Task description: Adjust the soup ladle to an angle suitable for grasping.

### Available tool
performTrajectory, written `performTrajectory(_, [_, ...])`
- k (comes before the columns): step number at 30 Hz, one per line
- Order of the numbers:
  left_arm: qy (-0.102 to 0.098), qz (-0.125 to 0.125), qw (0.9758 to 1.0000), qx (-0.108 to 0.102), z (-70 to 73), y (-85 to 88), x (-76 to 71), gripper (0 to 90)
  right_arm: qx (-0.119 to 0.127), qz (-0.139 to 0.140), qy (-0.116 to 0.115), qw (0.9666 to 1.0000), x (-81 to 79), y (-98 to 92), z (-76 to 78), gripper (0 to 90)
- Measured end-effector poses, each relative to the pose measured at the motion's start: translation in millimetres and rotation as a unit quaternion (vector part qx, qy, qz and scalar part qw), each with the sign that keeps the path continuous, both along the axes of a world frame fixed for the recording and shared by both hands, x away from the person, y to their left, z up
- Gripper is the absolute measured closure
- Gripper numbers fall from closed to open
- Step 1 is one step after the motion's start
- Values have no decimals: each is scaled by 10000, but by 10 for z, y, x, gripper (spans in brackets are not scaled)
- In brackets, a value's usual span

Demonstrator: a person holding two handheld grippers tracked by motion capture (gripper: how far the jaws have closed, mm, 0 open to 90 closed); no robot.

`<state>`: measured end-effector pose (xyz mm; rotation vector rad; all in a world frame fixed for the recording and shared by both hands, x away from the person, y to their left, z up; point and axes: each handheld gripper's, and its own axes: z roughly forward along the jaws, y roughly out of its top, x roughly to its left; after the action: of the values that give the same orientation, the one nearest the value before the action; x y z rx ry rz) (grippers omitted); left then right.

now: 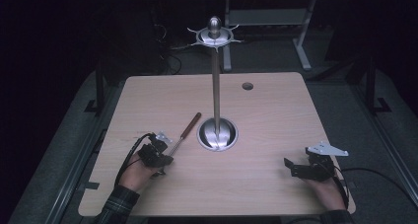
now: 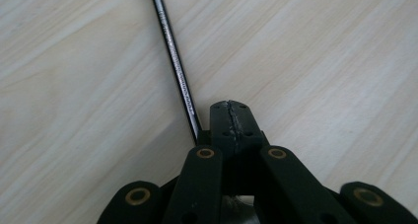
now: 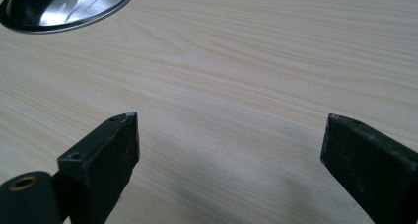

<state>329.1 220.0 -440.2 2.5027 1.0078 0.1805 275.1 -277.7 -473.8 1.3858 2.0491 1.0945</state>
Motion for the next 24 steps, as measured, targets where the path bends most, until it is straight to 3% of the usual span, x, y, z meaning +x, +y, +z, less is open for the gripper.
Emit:
performTrajectory(5, [-192,139,9997,94,16,97,20,899,-7,26,-22,10000,11,20,2,71])
performTrajectory(16, [-339,358,9986,172,22,229,69,899,-31,72,-46,10000,20,20,2,71])
performTrajectory(24, [-530,467,9968,372,25,291,112,898,-40,76,-41,10000,20,22,-1,72])
